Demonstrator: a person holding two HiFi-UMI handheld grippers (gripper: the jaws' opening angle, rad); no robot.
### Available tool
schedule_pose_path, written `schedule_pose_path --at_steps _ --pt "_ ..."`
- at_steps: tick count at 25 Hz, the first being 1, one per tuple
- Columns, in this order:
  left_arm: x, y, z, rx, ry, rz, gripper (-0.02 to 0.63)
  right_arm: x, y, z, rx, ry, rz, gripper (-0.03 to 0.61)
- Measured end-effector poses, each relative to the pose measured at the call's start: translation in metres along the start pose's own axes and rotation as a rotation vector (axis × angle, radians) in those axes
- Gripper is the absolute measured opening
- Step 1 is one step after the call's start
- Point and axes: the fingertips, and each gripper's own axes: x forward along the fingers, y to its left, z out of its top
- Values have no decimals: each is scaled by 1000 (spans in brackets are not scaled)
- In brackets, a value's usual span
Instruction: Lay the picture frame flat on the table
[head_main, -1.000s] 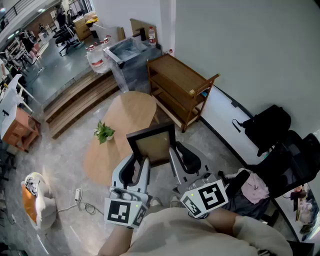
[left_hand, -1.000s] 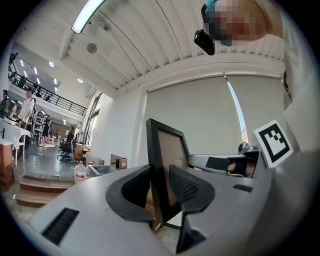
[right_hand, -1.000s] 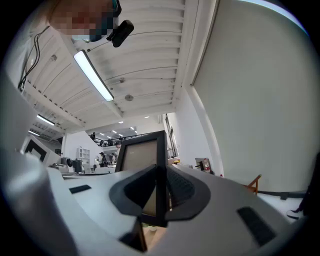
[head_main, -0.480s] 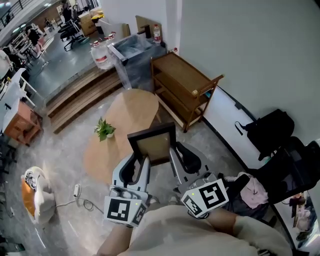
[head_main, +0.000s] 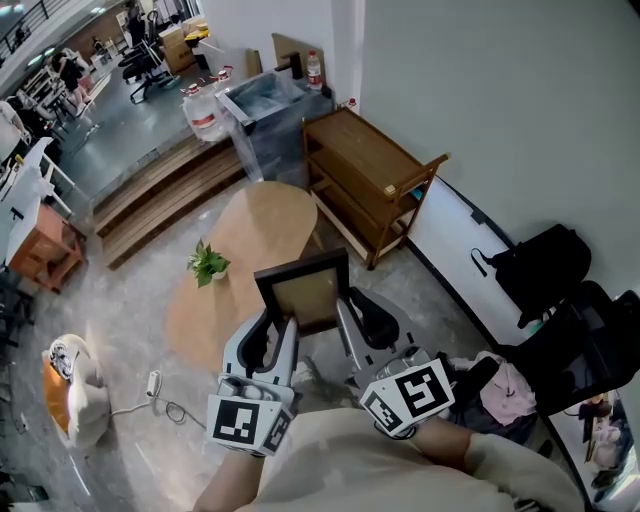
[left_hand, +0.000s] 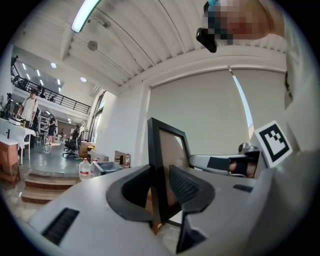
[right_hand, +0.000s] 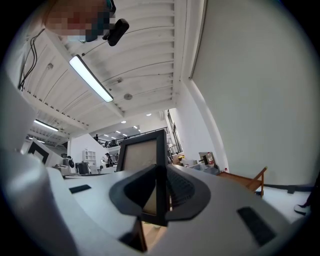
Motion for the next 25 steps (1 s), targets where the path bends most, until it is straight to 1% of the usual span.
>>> schedule_pose_path --at_steps 6,10,13,18,25 --pt "20 14 -1 -7 -8 -7 114 22 -13 -3 4 -4 -5 49" --pt "43 30 -5 -2 -11 -14 114 45 -25 -9 -1 -1 -12 49" --pt "59 45 -8 -12 -11 -17 114 65 -32 -13 -13 6 -15 49" --pt "90 84 -10 -39 -1 -15 114 113 -42 -19 -33 30 -14 49" --pt "147 149 -17 -69 32 -29 114 196 -64 -35 -14 66 -32 49"
